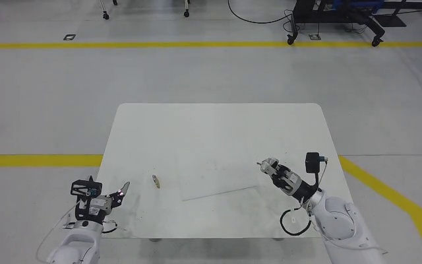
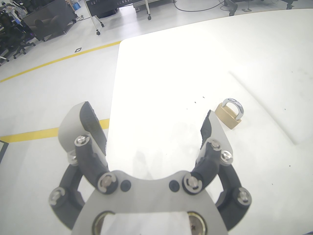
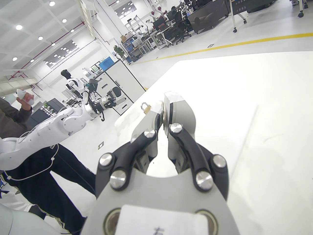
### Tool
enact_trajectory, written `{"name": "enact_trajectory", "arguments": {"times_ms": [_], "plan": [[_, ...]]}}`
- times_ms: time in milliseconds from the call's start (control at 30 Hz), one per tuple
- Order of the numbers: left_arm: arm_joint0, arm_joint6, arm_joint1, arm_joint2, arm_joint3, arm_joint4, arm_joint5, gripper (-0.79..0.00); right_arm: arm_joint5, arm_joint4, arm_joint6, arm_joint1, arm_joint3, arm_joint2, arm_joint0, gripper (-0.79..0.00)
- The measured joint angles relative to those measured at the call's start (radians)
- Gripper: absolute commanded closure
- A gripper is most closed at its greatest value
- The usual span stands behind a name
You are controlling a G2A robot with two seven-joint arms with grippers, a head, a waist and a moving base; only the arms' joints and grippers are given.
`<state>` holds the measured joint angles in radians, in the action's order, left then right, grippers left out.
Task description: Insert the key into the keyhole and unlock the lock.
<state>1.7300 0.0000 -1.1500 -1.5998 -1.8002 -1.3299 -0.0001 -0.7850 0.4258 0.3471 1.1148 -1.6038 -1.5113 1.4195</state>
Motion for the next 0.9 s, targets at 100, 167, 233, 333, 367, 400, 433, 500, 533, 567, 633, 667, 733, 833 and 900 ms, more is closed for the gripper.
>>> {"name": "enact_trajectory", "arguments": {"times_ms": [100, 167, 233, 333, 367, 400, 433, 500, 533, 567, 633, 667, 733, 833, 900], "plan": [[-0.007, -0.018, 0.001, 0.021, -0.023, 0.045, -0.069, -0.785, 0.030, -0.057, 0.017, 0.002, 0.001, 0.027, 0.000, 0.000], [-0.023, -0.050, 0.004, 0.032, -0.047, 0.118, -0.201, -0.785, 0.058, -0.108, 0.057, 0.003, 0.003, 0.051, -0.014, 0.000], [-0.042, -0.095, 0.007, 0.041, -0.069, 0.194, -0.336, -0.785, 0.075, -0.172, 0.096, 0.003, 0.007, 0.075, -0.028, 0.000], [-0.080, -0.182, 0.012, 0.047, -0.093, 0.327, -0.479, -0.785, 0.053, -0.303, 0.153, 0.005, 0.022, 0.111, -0.047, 0.000], [-0.093, -0.212, 0.012, 0.052, -0.100, 0.369, -0.503, -0.785, 0.050, -0.337, 0.171, 0.004, 0.030, 0.116, -0.054, 0.000], [-0.107, -0.245, 0.012, 0.061, -0.106, 0.418, -0.525, -0.785, 0.049, -0.367, 0.187, 0.004, 0.037, 0.122, -0.062, 0.000], [-0.129, -0.298, 0.013, 0.080, -0.105, 0.499, -0.551, -0.785, 0.049, -0.406, 0.205, 0.004, 0.047, 0.131, -0.071, 0.000], [-0.179, -0.413, 0.014, 0.110, -0.083, 0.650, -0.573, -0.785, 0.046, -0.467, 0.223, 0.005, 0.060, 0.145, -0.084, 0.000], [-0.218, -0.494, 0.015, 0.117, -0.069, 0.738, -0.562, -0.785, 0.042, -0.502, 0.230, 0.006, 0.068, 0.149, -0.091, 0.000], [-0.236, -0.538, 0.015, 0.118, -0.066, 0.783, -0.552, -0.785, 0.039, -0.517, 0.232, 0.006, 0.071, 0.150, -0.093, 0.000], [-0.222, -0.566, 0.015, 0.117, -0.066, 0.812, -0.545, -0.785, 0.039, -0.520, 0.232, 0.006, 0.072, 0.150, -0.094, 0.000], [-0.215, -0.547, 0.015, 0.117, -0.067, 0.794, -0.545, -0.785, 0.039, -0.519, 0.232, 0.006, 0.072, 0.150, -0.093, 0.000], [-0.211, -0.500, 0.015, 0.117, -0.067, 0.750, -0.546, -0.785, 0.039, -0.518, 0.231, 0.006, 0.072, 0.149, -0.093, 0.000], [-0.206, -0.493, 0.014, 0.126, -0.058, 0.760, -0.550, -0.785, 0.039, -0.518, 0.231, 0.006, 0.072, 0.149, -0.093, 0.000], [-0.200, -0.505, 0.012, 0.144, -0.024, 0.834, -0.565, -0.785, 0.042, -0.518, 0.229, 0.006, 0.070, 0.150, -0.092, 0.000]]}}
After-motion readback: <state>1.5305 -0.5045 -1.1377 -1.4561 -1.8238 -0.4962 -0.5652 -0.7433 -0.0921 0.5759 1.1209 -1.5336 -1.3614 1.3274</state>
